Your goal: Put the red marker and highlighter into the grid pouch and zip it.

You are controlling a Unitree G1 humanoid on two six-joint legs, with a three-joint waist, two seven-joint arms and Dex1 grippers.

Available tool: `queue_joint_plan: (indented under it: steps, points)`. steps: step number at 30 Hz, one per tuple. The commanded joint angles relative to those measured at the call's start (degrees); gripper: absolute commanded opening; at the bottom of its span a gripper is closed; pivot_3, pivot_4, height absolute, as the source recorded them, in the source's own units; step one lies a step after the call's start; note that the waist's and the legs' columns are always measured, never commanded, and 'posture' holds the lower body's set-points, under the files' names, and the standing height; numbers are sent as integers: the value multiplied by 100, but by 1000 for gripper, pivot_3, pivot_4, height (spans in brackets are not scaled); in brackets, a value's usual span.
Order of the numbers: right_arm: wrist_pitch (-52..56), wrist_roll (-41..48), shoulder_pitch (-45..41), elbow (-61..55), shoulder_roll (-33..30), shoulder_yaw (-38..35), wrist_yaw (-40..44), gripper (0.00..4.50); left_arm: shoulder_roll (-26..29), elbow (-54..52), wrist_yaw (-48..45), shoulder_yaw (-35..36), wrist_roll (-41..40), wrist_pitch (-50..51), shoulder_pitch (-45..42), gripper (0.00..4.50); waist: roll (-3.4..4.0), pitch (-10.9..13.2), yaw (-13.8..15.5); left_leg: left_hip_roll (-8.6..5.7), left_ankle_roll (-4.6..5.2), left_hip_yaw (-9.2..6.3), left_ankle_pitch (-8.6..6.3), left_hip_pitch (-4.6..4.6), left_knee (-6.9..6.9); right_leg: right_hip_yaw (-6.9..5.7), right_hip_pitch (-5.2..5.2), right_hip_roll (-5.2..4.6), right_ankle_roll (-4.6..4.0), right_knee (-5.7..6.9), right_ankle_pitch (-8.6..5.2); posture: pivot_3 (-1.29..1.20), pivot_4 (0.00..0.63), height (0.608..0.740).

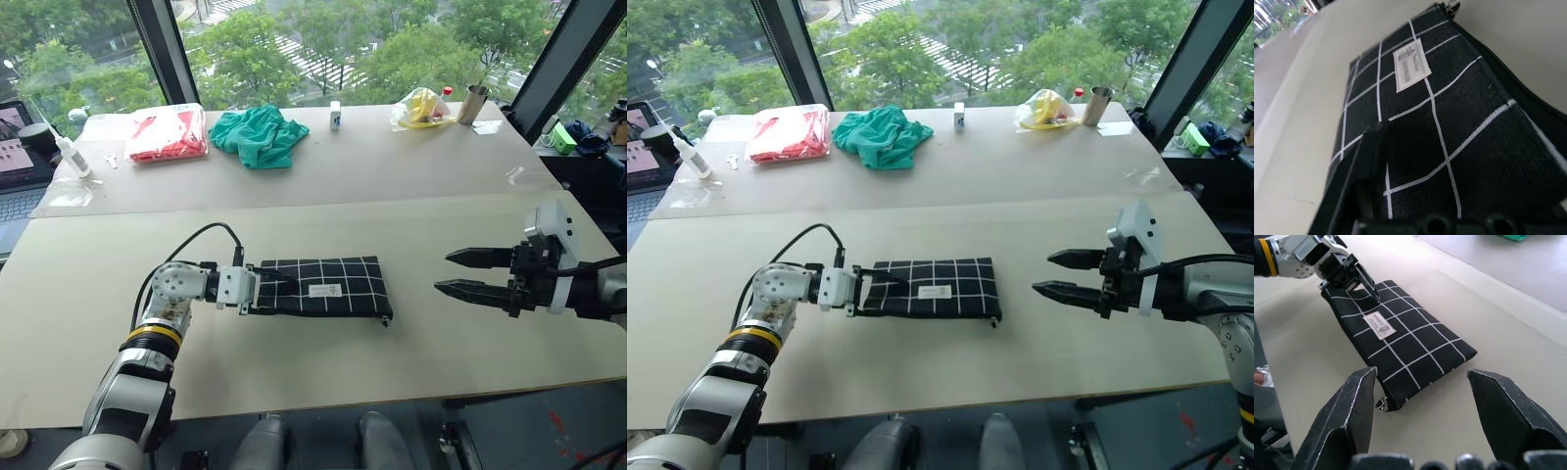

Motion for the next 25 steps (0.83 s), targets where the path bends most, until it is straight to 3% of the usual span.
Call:
queue_joint_plan:
  steps: [1,6,9,12,14,16,20,25]
  points:
    - [-170,-1,20,-156,-89,-60,-28,3330,386,186,933,98,656,-322,92,4339,0,0,5,-1,0,0,0,1,2,1,2,0,2,-1,1,0,150,740]
    - [-259,-77,73,39,-291,-58,179,3330,1132,-162,689,414,96,128,725,4430,4,-2,-81,7,8,9,-4,37,-10,5,18,2,2,7,2,0,150,740]
    - [-472,-317,189,365,-339,40,226,3330,1814,-1158,334,860,-775,1726,1618,4430,6,-3,-172,16,23,10,-14,74,-29,1,42,6,2,5,1,0,150,740]
    - [-713,-553,215,704,-285,176,189,3330,2107,-2397,694,1327,-1519,3327,2455,4430,16,1,-206,17,57,9,-35,92,-37,3,43,9,2,2,1,0,150,740]
    - [-870,-670,197,900,-216,248,156,3330,2133,-3211,1595,1769,-2018,4790,2893,4430,30,10,-166,19,57,9,-36,90,-33,7,43,5,2,-2,2,0,150,740]
    - [-1000,-762,168,1068,-144,306,116,3330,2014,-3947,2437,2208,-2188,5482,3282,4430,30,14,-85,23,56,6,-36,80,-24,9,44,1,2,-3,1,0,150,740]
    - [-1177,-850,-3,1412,28,334,-15,3330,1878,-5017,2921,2762,-2643,6268,3909,4430,30,14,12,21,53,7,-37,78,-21,13,47,1,2,-9,2,0,150,740]
    - [-1329,-975,-186,1727,123,483,-24,3330,1709,-5405,3173,3222,-2820,6574,4183,4430,33,16,22,19,48,9,-38,81,-25,20,46,-1,0,-10,3,0,150,740]
